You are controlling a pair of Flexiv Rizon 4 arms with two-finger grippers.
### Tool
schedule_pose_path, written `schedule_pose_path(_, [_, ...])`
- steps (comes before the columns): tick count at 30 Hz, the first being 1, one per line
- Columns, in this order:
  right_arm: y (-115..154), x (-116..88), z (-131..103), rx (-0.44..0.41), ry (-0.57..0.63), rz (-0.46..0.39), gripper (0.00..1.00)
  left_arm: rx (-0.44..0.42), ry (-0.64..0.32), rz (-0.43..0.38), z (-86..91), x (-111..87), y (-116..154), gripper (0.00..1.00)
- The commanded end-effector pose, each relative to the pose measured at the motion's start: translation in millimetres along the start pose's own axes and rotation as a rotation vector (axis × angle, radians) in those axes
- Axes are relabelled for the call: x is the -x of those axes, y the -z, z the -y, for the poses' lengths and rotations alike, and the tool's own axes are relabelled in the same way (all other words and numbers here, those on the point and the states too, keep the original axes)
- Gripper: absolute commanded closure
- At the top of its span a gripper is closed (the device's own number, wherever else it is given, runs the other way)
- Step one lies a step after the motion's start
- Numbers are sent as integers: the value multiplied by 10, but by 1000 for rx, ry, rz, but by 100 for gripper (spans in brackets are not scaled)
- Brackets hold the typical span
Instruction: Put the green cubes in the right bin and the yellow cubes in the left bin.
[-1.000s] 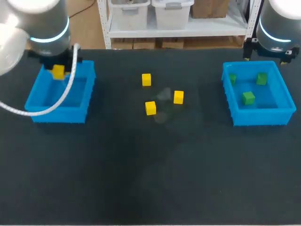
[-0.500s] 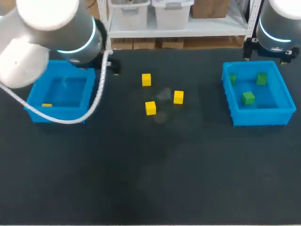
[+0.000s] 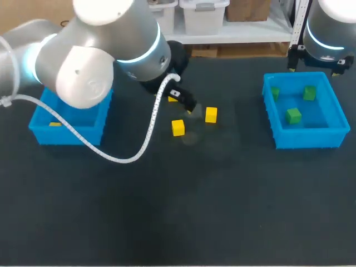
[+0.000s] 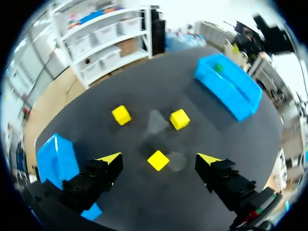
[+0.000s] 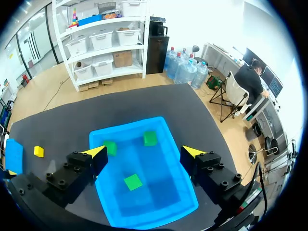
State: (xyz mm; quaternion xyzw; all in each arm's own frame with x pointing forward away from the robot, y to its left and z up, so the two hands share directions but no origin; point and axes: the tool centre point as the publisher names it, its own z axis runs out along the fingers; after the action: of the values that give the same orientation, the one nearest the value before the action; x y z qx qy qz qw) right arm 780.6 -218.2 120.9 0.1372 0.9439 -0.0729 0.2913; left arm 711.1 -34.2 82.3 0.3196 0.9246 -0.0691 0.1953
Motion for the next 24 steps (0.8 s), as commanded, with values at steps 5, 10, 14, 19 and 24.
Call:
schedule_pose_path(5, [6, -18, 14, 2, -2, 7, 0, -362, -920, -479, -84, -110, -185, 0])
schedule_pose_path(10, [6, -18, 14, 2, -2, 7, 0, -320, -976, -553, -99, -102, -369, 0])
schedule_pose_path(14, [6, -18, 14, 2, -2, 7, 0, -282, -983, -581, -98, -48, -539, 0])
schedule_pose_path(19, [6, -18, 14, 2, -2, 7, 0, -268, -1002, -628, -74, -65, -708, 0])
schedule_pose_path(24, [6, -18, 14, 2, -2, 7, 0, -246, -1015, -673, -40, -157, -836, 0])
